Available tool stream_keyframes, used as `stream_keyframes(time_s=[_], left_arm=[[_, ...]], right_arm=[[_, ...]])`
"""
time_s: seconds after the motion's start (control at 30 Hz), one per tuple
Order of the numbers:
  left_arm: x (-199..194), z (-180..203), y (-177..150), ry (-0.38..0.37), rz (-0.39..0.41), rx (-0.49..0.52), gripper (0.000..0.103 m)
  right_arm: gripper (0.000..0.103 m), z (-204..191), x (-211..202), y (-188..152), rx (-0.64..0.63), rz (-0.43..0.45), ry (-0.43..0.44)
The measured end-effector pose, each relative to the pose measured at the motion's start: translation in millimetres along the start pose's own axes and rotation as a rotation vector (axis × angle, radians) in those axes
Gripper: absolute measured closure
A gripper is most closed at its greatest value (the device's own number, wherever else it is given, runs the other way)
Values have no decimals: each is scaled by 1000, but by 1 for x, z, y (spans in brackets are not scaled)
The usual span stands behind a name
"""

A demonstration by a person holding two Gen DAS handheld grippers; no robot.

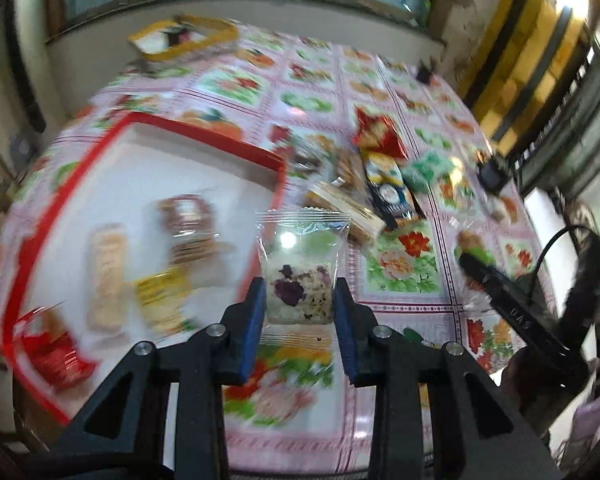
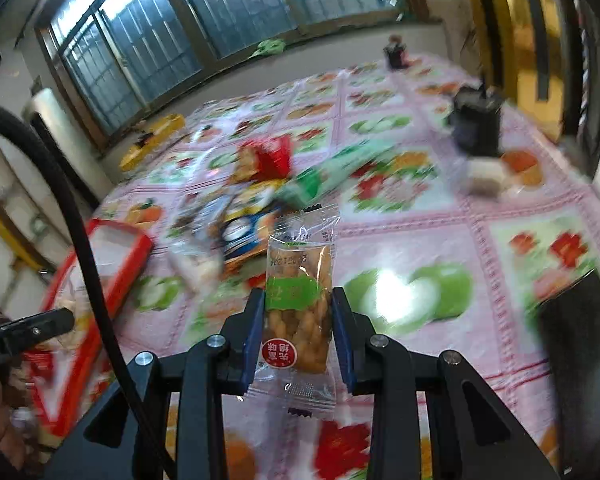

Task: Organize snacks
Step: 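Grasp the clear berry pastry pack with the left tool while the right grasps the peanut bag, then lower both packs into the tray and open both tools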

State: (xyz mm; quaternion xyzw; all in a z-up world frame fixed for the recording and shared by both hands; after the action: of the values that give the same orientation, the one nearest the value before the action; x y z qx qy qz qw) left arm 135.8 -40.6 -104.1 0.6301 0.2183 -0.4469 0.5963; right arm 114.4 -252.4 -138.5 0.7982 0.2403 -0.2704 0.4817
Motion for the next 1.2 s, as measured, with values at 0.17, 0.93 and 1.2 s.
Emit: stream_keyframes(time_s=[0.17, 0.93, 1.2], left_arm=[[-47, -54, -4, 20, 65, -108, 68], [35, -127, 13, 53, -32, -246, 68], [47, -135, 22, 83, -43, -245, 68]], right_arm=[[71, -66, -14, -11, -24, -58, 221], [71, -209, 120, -8, -393, -275, 182], [71, -226, 130, -17, -454, -293, 203]])
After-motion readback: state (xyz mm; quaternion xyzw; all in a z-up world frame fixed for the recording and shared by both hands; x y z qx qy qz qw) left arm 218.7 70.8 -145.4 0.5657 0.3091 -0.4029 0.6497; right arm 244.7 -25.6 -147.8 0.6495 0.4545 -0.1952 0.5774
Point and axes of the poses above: each gripper's, at about its wrist camera, not at the fingertips, and x roughly the way its jaws point, z to its right, y to its top, the point moved 10 cm from there along x, roughly the way its jaws point, and after that the axes turned 6 degrees about x, right-handed, at the moved point
